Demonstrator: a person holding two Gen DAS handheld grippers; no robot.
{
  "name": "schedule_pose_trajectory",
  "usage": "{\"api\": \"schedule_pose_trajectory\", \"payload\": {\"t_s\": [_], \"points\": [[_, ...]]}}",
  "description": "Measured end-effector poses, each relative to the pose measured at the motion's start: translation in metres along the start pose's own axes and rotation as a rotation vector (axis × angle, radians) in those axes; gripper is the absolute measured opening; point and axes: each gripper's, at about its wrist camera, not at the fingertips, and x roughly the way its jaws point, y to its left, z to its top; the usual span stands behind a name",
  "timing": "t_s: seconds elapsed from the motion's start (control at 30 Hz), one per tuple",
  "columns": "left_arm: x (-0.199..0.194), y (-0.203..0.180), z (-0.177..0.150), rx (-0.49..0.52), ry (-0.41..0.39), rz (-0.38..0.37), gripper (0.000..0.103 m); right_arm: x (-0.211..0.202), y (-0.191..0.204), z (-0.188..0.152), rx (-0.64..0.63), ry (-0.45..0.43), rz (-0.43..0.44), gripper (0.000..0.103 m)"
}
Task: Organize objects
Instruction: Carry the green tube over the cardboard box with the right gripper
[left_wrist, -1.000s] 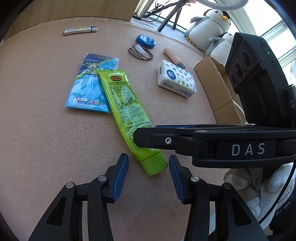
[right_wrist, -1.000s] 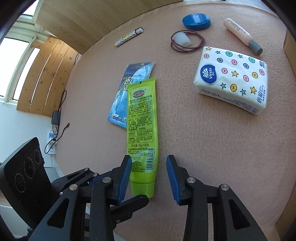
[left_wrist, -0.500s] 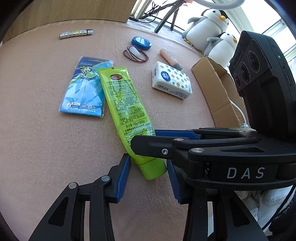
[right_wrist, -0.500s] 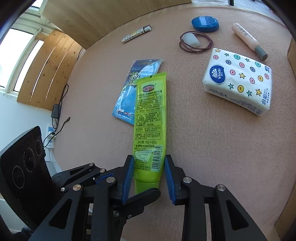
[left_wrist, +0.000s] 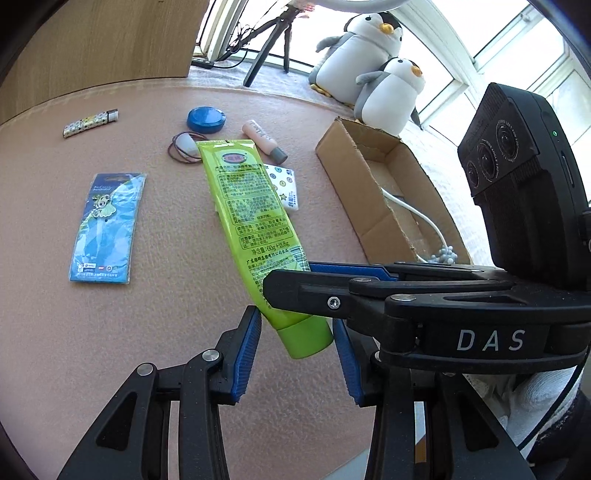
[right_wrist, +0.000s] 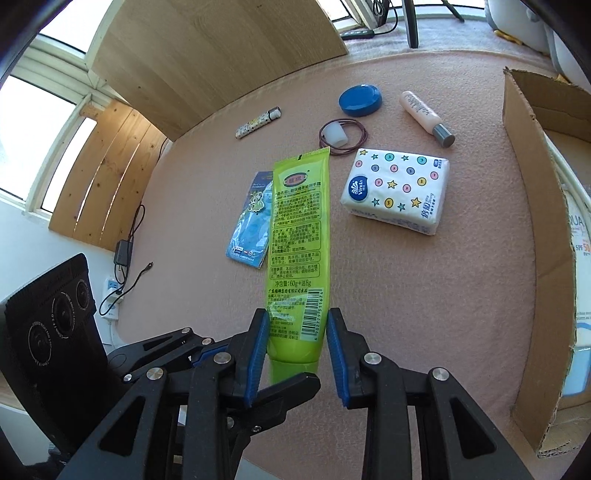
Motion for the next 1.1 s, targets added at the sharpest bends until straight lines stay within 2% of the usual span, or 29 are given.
{"api": "schedule_pose_trajectory", "payload": {"t_s": [0.33, 0.63, 0.9, 1.1], "points": [[0.02, -0.071, 0.017, 0.106, 0.004, -0.075, 0.044, -0.067, -0.045, -0.011, 0.082, -0.111, -0.029, 0.029], [0.046, -0.12, 0.028, 0.169, 0.028, -0.123, 0.044, -0.105, -0.087, -0.018, 0.147, -0.174, -0.06, 0.029], [0.071, -0.152, 0.037, 0.219, 0.042, -0.133, 0.044, -0.127, -0.116, -0.024, 0.185, -0.209, -0.091, 0.029], [0.084, -0.173, 0.038, 0.266, 0.047, -0.108, 0.044, -0.138, -0.132, -0.028, 0.204, -0.224, -0.108, 0.029]]}}
